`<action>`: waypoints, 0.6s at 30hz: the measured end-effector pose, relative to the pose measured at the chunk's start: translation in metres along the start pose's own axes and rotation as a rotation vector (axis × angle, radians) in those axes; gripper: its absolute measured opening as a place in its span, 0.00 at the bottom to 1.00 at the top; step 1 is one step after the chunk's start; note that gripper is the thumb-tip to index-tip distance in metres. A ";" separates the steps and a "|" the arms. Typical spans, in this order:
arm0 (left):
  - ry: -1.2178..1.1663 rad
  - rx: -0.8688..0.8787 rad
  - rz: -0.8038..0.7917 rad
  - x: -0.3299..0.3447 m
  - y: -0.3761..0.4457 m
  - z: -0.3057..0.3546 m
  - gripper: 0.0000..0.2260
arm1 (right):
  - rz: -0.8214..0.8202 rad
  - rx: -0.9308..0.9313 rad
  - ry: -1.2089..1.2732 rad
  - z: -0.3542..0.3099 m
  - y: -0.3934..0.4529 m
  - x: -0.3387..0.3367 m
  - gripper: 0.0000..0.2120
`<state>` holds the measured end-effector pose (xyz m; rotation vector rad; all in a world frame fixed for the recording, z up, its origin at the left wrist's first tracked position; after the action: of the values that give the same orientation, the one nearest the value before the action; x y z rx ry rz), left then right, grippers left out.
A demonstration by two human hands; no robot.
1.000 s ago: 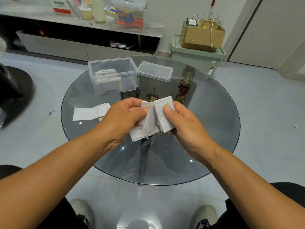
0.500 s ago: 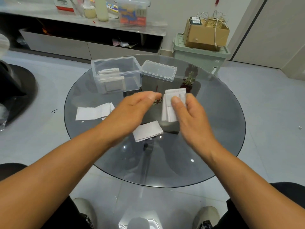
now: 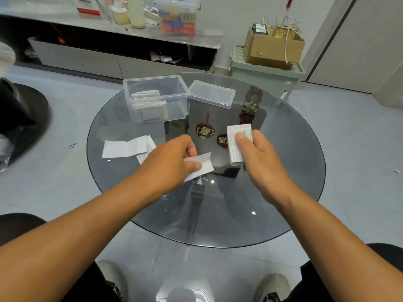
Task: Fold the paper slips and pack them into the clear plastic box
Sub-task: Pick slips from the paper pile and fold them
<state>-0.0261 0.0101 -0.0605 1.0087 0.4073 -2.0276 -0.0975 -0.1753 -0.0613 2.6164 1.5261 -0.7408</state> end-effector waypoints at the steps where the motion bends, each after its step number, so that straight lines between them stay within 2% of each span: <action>1: -0.091 0.003 0.070 -0.001 0.002 -0.001 0.07 | -0.039 0.039 0.127 0.001 -0.002 0.003 0.13; 4: -0.525 -0.075 0.204 0.001 0.006 -0.003 0.03 | -0.129 0.090 0.281 0.005 -0.006 0.016 0.16; 8: -0.895 -0.163 0.167 0.017 0.002 0.005 0.03 | -0.154 0.071 0.311 0.007 -0.010 0.027 0.13; 10: -0.942 -0.156 0.123 0.021 -0.001 0.011 0.05 | -0.111 0.039 0.283 0.008 -0.010 0.028 0.09; 13: -0.850 -0.128 0.090 0.023 -0.002 0.010 0.06 | -0.072 -0.012 0.281 0.007 -0.010 0.029 0.06; 15: -0.858 -0.126 0.101 0.025 -0.002 0.009 0.06 | -0.105 -0.034 0.303 0.006 -0.010 0.032 0.10; 18: -0.997 -0.167 0.186 0.023 -0.003 0.008 0.07 | -0.175 0.008 0.346 0.007 -0.011 0.039 0.21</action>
<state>-0.0406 -0.0056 -0.0735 -0.1275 -0.0598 -2.0051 -0.0934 -0.1393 -0.0809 2.7525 1.8578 -0.3079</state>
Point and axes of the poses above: each hand's wrist, its own y-axis towards the middle knuckle, its own x-axis out of the palm, z = x × y, the point moved 5 cm from there along y, towards the middle knuckle, and after that the axes turned 13 degrees about x, right-handed, at the moved point
